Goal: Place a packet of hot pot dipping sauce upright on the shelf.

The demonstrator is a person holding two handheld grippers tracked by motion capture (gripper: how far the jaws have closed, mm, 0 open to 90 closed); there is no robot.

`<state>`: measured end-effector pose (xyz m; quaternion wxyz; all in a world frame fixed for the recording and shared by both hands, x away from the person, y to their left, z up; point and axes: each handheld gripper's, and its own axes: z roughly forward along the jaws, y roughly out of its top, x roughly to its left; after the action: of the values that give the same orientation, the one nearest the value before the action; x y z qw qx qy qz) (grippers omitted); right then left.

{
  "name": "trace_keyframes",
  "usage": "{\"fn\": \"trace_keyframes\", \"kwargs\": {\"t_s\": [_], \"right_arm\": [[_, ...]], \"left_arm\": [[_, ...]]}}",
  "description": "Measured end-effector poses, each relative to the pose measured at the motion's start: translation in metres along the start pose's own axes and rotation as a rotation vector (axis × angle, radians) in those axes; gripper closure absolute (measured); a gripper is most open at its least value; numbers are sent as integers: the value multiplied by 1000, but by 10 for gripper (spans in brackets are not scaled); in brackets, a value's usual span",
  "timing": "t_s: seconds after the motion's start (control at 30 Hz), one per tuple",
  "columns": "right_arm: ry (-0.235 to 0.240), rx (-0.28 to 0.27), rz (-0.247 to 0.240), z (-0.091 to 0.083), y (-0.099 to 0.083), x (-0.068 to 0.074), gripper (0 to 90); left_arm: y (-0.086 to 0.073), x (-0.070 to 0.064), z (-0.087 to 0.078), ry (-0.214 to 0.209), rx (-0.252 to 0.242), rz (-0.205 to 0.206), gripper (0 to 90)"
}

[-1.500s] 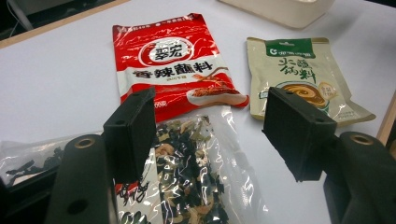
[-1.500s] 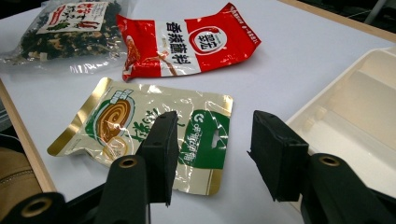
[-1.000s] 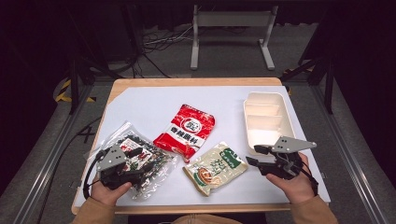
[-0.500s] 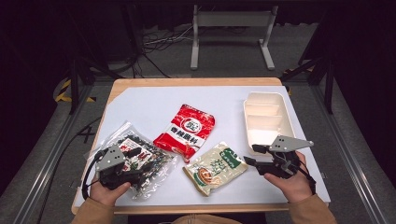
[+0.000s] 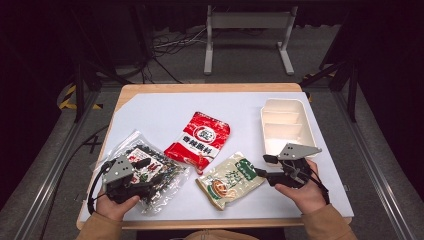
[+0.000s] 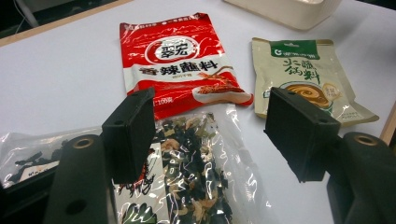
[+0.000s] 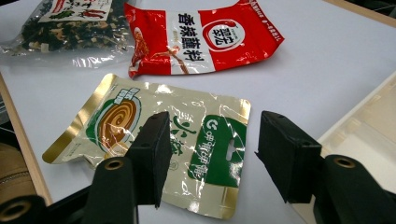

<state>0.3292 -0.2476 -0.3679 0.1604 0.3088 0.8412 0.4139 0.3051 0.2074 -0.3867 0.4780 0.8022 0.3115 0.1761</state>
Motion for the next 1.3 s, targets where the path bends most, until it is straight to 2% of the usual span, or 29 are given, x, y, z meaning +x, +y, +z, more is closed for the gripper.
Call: {"fn": "trace_keyframes", "kwargs": {"t_s": [0.53,1.13,1.3], "right_arm": [[3,77,14,21,-9,-1,414],[46,177,62,39,-21,-5,368],[49,207,97,43,-24,-9,348]], "left_arm": [[0,0,1,-2,8,2,322],[-1,-1,2,-2,15,1,318],[-1,-1,3,0,16,5,318]]}}
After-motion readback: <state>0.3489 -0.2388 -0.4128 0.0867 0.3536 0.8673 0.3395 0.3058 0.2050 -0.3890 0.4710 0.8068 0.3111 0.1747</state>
